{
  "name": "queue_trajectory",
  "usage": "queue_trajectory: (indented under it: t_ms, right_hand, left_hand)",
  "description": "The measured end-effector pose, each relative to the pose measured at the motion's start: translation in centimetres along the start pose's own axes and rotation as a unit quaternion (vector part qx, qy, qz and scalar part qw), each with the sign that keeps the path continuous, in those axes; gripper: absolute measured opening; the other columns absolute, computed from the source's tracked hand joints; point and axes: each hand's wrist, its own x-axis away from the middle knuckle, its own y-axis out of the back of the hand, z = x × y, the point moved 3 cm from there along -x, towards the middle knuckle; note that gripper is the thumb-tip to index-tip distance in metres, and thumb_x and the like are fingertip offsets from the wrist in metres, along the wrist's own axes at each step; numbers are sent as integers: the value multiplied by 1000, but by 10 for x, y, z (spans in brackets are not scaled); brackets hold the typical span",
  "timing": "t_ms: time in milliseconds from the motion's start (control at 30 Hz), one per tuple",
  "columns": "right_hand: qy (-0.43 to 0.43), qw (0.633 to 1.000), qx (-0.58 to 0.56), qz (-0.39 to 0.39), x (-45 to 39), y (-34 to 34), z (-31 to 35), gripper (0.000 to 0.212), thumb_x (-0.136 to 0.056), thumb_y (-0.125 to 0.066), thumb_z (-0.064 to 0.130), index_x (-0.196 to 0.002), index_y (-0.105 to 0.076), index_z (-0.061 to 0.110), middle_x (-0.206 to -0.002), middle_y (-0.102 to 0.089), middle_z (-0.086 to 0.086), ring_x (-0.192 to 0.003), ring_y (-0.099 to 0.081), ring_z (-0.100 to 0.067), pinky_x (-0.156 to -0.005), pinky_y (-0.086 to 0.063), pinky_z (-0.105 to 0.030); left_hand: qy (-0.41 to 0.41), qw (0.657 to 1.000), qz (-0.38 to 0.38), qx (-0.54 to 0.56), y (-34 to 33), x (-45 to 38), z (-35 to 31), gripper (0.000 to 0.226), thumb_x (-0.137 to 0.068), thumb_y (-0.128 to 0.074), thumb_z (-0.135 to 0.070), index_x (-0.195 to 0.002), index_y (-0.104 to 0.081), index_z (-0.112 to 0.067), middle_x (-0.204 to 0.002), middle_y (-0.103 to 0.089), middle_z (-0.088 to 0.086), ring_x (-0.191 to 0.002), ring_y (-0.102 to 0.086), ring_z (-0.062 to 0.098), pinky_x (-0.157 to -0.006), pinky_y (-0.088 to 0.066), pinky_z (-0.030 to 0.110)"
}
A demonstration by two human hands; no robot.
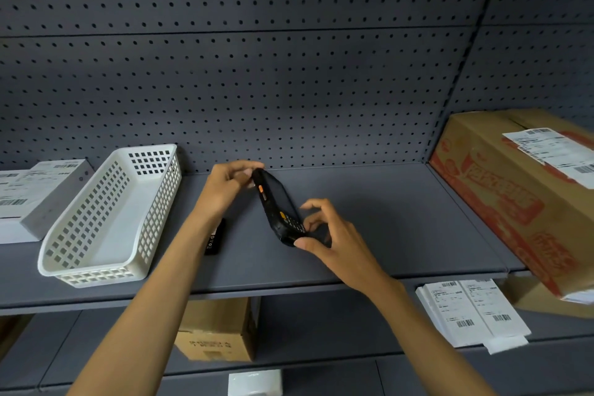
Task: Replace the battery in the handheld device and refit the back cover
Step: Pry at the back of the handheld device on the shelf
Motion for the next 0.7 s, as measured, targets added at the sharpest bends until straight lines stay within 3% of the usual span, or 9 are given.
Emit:
queue_trajectory:
  t_ms: [133, 267, 400, 500, 600, 700]
  right_hand:
    - [-8, 998, -53, -21, -1, 2, -2, 36, -90, -65, 34, -120, -46, 35, -103, -61, 14, -101, -59, -4, -79, -51, -25]
    - [-15, 995, -94, -35, -1, 2, 2, 19, -92, -65, 24, -106, -51, 23, -102, -62, 11, -99, -61, -4, -77, -47, -16]
    - [-22, 993, -113, -20, -2, 0, 5, 8, -96, -58, 24, -101, -53, 21, -98, -67, 7, -95, -64, -5, -80, -49, -19]
    - [-26, 993, -116, -7, -3, 1, 6, 9, -99, -54, 24, -106, -54, 18, -102, -70, 3, -98, -65, -4, -82, -49, -18]
    - [-40, 993, -110, 10, -6, 6, 5, 24, -99, -54, 26, -120, -56, 15, -111, -72, 4, -105, -65, -1, -92, -50, -22]
    - [-46, 995, -83, 20, -11, 11, 6, 34, -93, -63, 31, -125, -61, 19, -107, -73, 8, -100, -66, 0, -92, -53, -29]
  left_hand:
    - [3, 999, -11, 33, -1, 5, 1, 25, -99, -53, -10, -116, -70, -9, -109, -73, 9, -108, -65, 18, -102, -45, 28]
    - [12, 998, -31, 44, -7, 5, 5, 24, -101, -50, -16, -115, -70, -13, -99, -71, -1, -96, -62, 11, -86, -45, 17]
    - [50, 994, -41, 86, -20, 5, 9, 27, -103, -46, -25, -114, -65, -10, -95, -66, 4, -91, -60, 18, -84, -52, 32]
    - [72, 994, -32, 79, -26, 2, 10, 36, -102, -44, -36, -114, -62, -7, -95, -64, 6, -87, -61, 18, -77, -53, 31]
    - [67, 996, -25, 59, -26, -3, 10, 44, -99, -47, -42, -108, -64, -3, -94, -65, 12, -87, -62, 20, -83, -49, 36]
    - [57, 997, -29, 30, -28, -8, 8, 46, -97, -50, -45, -102, -67, -3, -98, -71, 15, -91, -66, 20, -89, -49, 36]
